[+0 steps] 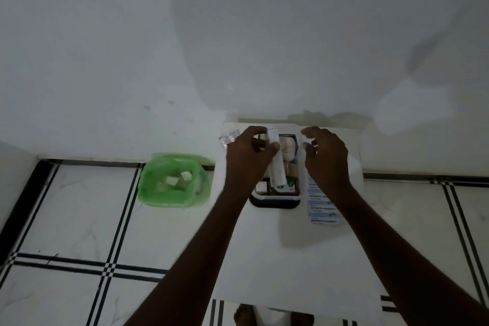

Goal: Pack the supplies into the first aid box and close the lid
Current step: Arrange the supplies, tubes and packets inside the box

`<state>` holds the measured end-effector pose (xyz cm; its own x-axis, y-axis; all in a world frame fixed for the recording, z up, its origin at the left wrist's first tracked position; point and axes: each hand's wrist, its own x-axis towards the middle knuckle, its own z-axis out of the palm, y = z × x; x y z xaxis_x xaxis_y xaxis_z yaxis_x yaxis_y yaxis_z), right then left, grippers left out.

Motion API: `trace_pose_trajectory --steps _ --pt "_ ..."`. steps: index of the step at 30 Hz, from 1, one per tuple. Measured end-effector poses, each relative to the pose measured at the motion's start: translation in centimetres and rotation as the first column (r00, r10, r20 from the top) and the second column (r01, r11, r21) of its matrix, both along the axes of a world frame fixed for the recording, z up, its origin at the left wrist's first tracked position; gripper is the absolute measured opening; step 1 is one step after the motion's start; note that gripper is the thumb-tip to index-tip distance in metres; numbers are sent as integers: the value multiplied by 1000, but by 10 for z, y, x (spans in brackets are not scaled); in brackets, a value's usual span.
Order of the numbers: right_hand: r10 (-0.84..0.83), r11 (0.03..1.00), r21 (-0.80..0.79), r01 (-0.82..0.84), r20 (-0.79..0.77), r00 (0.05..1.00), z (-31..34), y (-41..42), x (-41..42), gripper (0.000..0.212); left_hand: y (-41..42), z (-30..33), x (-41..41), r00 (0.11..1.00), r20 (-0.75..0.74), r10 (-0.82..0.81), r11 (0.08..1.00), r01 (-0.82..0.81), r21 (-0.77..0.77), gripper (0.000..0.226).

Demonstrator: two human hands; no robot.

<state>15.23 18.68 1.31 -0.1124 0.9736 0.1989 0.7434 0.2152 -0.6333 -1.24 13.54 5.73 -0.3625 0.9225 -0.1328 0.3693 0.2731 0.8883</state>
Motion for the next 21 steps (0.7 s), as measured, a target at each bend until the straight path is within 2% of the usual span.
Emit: trace_pose_trajectory --steps 3,5,7,15,21 --pt "-59 991 -123 44 -121 991 -5 0 17 23 18 -6 31 990 -46 -131 991 130 -36 37" --pt "-61 969 -246 4 -225 972 -7 0 25 23 26 -15 47 983 -80 -164 986 161 -43 36" --pt "-46 955 -295 -35 -262 964 -8 1 29 23 31 -24 57 974 -150 -172 985 165 -55 34" --pt "-41 963 -269 -12 -188 981 -8 -1 22 27 41 -25 61 954 -274 -120 992 122 -9 27" --pt "37 965 -259 -38 -10 999 -1 -7 14 48 35 -25 45 946 -290 -145 989 145 -21 28"
